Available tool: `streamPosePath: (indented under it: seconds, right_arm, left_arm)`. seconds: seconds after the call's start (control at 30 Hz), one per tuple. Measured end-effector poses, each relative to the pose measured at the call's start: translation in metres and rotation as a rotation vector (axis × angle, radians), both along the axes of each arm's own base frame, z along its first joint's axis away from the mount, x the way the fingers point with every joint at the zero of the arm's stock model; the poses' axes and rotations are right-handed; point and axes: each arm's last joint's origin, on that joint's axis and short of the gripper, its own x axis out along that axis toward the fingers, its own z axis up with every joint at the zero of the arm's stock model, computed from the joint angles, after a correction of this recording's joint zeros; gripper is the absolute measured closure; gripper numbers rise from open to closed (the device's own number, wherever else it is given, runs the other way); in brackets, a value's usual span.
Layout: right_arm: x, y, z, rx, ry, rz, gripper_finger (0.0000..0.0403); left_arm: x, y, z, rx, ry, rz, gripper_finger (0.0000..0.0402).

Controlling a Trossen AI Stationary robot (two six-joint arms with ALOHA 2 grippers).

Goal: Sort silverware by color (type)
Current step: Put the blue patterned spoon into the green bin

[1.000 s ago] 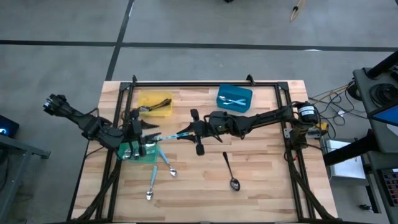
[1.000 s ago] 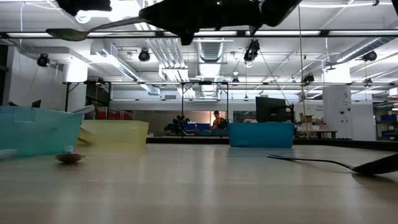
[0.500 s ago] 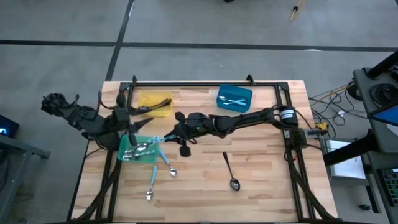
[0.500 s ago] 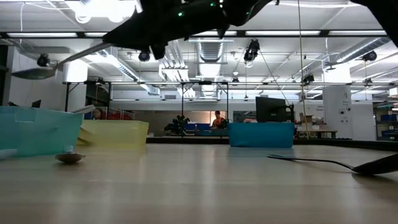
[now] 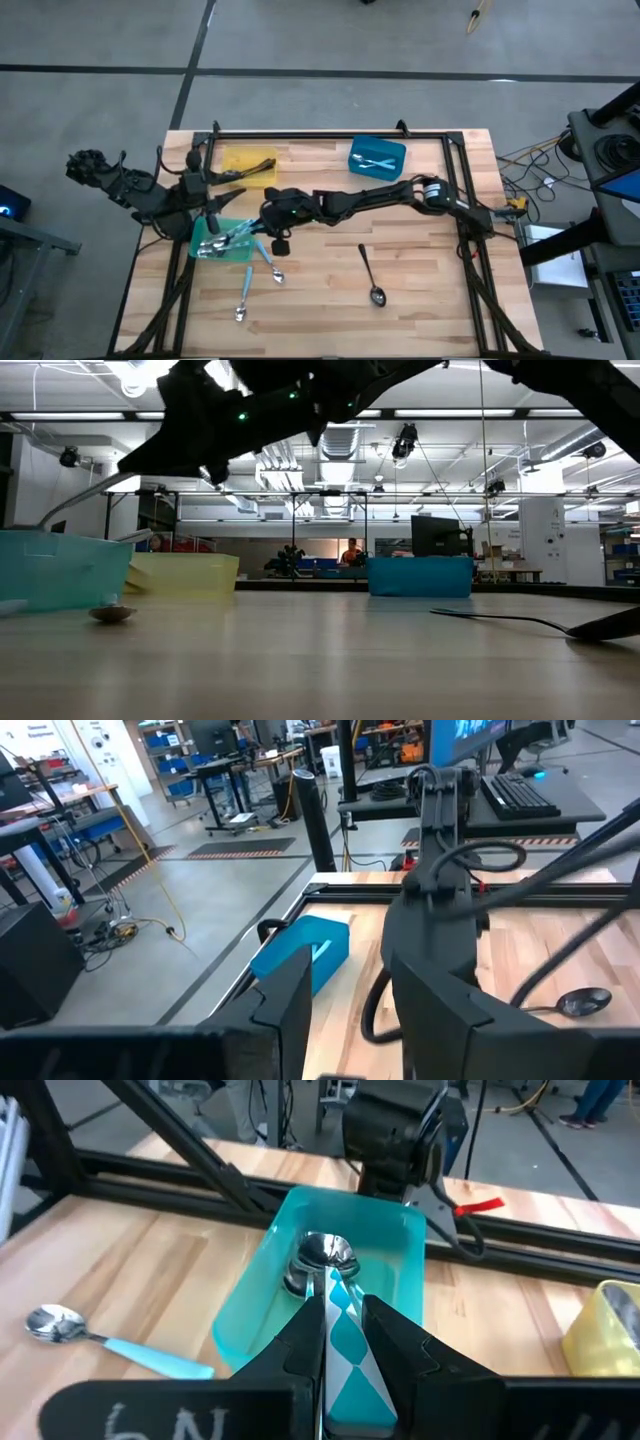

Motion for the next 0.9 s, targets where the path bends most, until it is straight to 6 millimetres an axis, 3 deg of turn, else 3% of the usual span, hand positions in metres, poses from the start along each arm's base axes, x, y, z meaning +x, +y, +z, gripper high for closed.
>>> streamPosePath:
  seconds: [0.43, 0.9]
  right_arm:
    - [0.03, 0.0, -0.025, -0.013, 0.012, 0.009, 0.0363]
    - [0.035, 0.002, -0.034, -0.014, -0.046, 0.011, 0.0363]
  left_arm:
    - [0.002, -0.001, -0.003, -0.002, 0.016, 0.0, 0.0284]
    - [0.002, -0.001, -0.003, -0.003, 0.016, 0.0, 0.0284]
